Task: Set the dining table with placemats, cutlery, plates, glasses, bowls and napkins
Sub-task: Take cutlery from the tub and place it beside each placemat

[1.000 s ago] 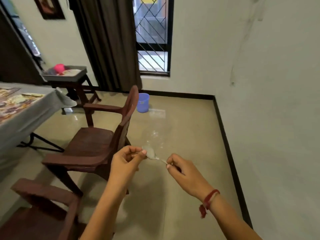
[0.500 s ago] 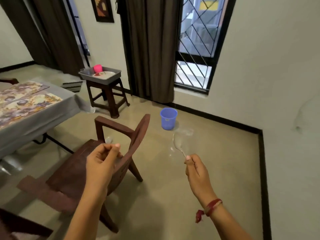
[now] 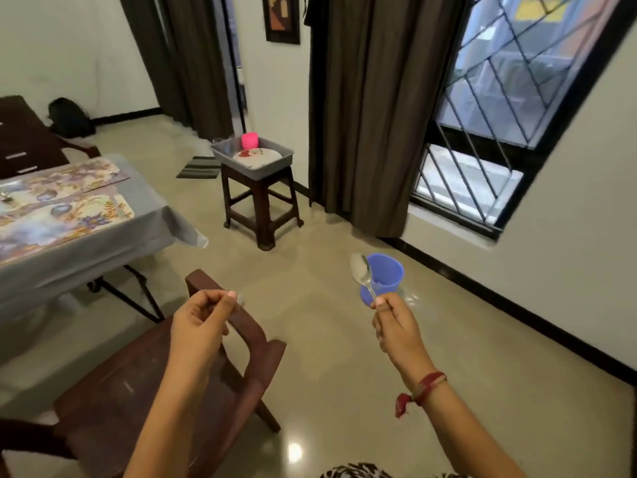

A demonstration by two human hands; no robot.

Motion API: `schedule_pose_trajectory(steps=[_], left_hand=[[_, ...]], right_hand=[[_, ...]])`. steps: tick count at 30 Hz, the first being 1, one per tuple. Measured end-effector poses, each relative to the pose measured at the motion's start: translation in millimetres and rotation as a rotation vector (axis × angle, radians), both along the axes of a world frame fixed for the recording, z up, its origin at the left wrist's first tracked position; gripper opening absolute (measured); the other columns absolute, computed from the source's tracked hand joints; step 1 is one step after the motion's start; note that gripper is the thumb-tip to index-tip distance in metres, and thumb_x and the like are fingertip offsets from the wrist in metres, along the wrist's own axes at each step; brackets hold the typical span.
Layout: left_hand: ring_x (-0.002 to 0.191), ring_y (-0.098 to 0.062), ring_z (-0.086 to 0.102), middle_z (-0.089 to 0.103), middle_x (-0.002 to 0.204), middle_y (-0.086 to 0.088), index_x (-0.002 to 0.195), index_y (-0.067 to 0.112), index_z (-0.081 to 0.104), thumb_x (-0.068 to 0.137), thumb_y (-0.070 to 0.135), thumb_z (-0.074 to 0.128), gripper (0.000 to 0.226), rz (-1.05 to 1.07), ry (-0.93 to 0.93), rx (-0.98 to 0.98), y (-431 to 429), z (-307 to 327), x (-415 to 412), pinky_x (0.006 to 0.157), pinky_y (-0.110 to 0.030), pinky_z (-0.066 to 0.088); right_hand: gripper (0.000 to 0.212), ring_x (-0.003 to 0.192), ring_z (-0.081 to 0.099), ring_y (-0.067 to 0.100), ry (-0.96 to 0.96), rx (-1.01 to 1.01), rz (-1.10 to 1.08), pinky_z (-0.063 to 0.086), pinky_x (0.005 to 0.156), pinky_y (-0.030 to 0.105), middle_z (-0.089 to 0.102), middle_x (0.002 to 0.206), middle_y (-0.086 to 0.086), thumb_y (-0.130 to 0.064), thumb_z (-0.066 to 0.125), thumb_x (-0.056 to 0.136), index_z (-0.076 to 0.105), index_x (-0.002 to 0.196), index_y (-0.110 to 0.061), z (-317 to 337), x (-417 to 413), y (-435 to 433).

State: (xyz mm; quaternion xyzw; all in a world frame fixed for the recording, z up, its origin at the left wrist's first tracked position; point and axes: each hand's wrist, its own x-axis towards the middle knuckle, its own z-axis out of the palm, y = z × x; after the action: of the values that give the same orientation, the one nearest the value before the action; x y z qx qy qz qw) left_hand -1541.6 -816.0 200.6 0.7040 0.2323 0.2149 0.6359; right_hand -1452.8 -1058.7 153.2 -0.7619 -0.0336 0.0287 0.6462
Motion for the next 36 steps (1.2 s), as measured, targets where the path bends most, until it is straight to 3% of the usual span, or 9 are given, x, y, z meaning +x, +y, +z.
schedule_pose_trajectory(steps=[6,11,15,20,28,32,36], left_hand=[[0.062,-0.014,0.051,0.059,0.080,-0.005,0.109,0.011,0.059,0.093,0.015,0.060,0.017,0.245,0.007,-0.064,1,-5,96,0.043,-0.011,0.043],[0.047,-0.001,0.054,0.059,0.079,-0.004,0.106,0.005,0.059,0.093,0.010,0.059,0.013,0.478,0.041,-0.078,23,-22,151,0.041,-0.008,0.040],[0.068,-0.010,0.054,0.063,0.081,0.000,0.098,0.015,0.063,0.092,0.014,0.062,0.007,0.588,0.123,-0.102,57,-48,197,0.052,-0.009,0.043],[0.070,-0.012,0.055,0.064,0.087,-0.010,0.103,0.006,0.063,0.092,0.011,0.061,0.012,0.706,0.138,-0.135,107,-48,255,0.047,-0.006,0.042],[0.064,-0.013,0.052,0.064,0.086,-0.009,0.100,0.007,0.061,0.093,0.008,0.057,0.008,0.899,0.072,-0.184,182,-32,325,0.051,-0.008,0.045],[0.068,-0.016,0.052,0.064,0.087,-0.009,0.097,0.009,0.063,0.094,0.012,0.058,0.006,1.028,0.124,-0.180,229,-46,358,0.061,-0.024,0.044],[0.064,-0.016,0.053,0.066,0.079,-0.006,0.085,0.012,0.066,0.094,0.014,0.058,0.011,1.045,0.181,-0.153,277,-50,411,0.053,-0.020,0.040]], right_hand=[[0.020,0.062,0.044,0.009,0.143,0.019,0.184,0.038,0.054,0.019,0.049,0.076,-0.001,-0.018,0.043,0.100,0.052,0.083,-0.014,-1,150,20],[0.019,0.058,0.046,0.006,0.240,0.039,0.381,0.038,0.054,0.021,0.050,0.071,-0.002,-0.020,0.048,0.098,0.053,0.081,-0.014,-12,241,73],[0.018,0.050,0.041,0.005,0.283,0.043,0.578,0.036,0.045,0.018,0.042,0.064,0.000,-0.019,0.054,0.095,0.055,0.078,-0.014,-22,308,131],[0.015,0.045,0.039,0.005,0.406,0.101,0.751,0.030,0.039,0.015,0.045,0.058,-0.002,-0.009,0.062,0.089,0.060,0.075,-0.014,-16,386,211],[0.011,0.050,0.053,0.008,0.479,0.046,1.000,0.048,0.050,0.020,0.056,0.059,0.002,-0.004,0.066,0.086,0.058,0.081,-0.009,-11,462,353],[0.018,0.054,0.057,0.010,0.529,0.068,1.124,0.053,0.055,0.021,0.061,0.061,0.000,-0.003,0.068,0.084,0.054,0.094,-0.007,-12,498,434],[0.023,0.052,0.060,0.008,0.578,0.064,1.182,0.054,0.054,0.020,0.062,0.066,0.005,-0.001,0.069,0.082,0.052,0.096,-0.006,2,524,508]])
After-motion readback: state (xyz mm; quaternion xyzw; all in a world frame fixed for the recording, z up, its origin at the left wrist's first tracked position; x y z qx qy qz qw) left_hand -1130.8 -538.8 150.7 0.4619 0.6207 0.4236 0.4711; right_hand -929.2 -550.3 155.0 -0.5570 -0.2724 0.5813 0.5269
